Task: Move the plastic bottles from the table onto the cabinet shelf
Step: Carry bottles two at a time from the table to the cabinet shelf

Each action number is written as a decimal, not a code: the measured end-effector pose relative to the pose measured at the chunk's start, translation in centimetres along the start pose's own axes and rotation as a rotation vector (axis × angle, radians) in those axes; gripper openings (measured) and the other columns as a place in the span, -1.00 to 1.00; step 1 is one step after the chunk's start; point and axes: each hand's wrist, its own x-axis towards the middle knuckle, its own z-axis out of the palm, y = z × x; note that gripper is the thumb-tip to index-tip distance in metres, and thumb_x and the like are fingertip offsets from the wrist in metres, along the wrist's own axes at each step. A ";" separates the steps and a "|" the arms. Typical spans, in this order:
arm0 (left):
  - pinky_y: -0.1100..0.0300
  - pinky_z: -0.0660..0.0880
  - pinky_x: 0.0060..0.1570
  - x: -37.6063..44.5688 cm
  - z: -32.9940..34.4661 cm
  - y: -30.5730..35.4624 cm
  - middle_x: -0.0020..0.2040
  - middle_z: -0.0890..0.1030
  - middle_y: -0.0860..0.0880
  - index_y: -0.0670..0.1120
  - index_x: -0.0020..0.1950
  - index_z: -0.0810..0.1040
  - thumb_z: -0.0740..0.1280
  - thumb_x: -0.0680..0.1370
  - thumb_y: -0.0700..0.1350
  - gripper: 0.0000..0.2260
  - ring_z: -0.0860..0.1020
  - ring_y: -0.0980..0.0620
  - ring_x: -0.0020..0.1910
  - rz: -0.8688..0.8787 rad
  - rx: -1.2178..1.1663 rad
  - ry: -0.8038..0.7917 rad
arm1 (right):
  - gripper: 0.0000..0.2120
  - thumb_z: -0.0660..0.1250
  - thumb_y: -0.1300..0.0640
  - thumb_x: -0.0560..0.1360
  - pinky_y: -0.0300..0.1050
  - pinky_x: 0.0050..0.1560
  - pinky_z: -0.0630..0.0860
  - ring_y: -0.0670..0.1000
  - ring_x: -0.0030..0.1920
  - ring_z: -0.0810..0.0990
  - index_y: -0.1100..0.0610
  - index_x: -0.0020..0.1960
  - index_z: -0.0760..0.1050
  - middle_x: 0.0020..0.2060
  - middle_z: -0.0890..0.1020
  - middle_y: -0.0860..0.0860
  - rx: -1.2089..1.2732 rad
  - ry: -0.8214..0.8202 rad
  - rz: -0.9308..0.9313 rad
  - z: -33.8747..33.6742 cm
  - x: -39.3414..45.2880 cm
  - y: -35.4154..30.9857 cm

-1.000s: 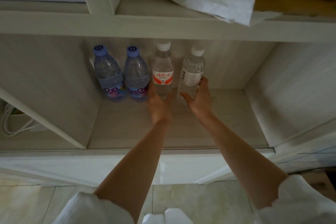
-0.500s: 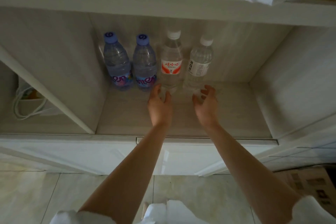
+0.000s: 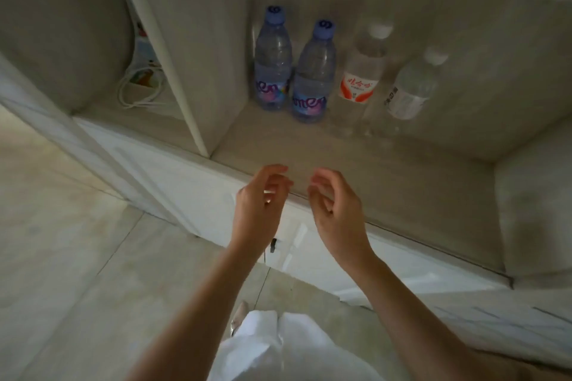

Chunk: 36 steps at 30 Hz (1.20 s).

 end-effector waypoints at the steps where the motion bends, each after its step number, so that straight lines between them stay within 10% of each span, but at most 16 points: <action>1: 0.30 0.58 -0.10 -1.4 -0.7 -0.5 -0.13 0.67 0.13 0.04 0.09 0.55 0.32 0.56 -0.23 -0.81 0.66 0.17 -0.12 -0.020 0.024 0.036 | -0.74 0.29 0.18 0.57 -0.39 0.15 0.50 -0.14 0.10 0.59 0.15 0.25 0.47 0.11 0.61 -0.03 0.001 -0.063 -0.027 0.6 -0.5 -0.1; 8: 0.47 0.49 -0.20 -14.2 -7.4 -4.7 -0.18 0.66 0.15 0.01 0.09 0.56 0.33 0.54 -0.30 -0.77 0.64 0.18 -0.18 -0.301 0.158 0.444 | -0.77 0.25 0.14 0.59 -0.46 0.14 0.46 -0.22 0.11 0.57 0.09 0.24 0.48 0.14 0.62 -0.05 0.074 -0.543 -0.073 6.4 -5.5 -1.8; 19: 0.12 0.63 -0.16 -34.9 -12.4 -7.2 -0.20 0.68 0.04 0.00 0.05 0.57 0.34 0.54 -0.20 -0.86 0.66 0.13 -0.25 -0.619 0.245 1.008 | -0.78 0.29 0.19 0.55 -0.33 0.06 0.50 -0.11 0.01 0.60 0.13 0.19 0.50 0.00 0.63 -0.01 -0.004 -1.085 -0.336 14.0 -20.3 -5.7; 36: 0.47 0.49 -0.22 -74.6 -14.5 -6.2 -0.20 0.66 0.09 0.00 0.02 0.60 0.35 0.55 -0.14 -0.91 0.59 0.28 -0.23 -1.095 0.150 1.589 | -0.76 0.31 0.17 0.55 -0.24 0.08 0.53 -0.15 0.01 0.58 0.11 0.22 0.47 -0.05 0.61 -0.09 -0.142 -1.872 -0.738 19.3 -59.5 -12.6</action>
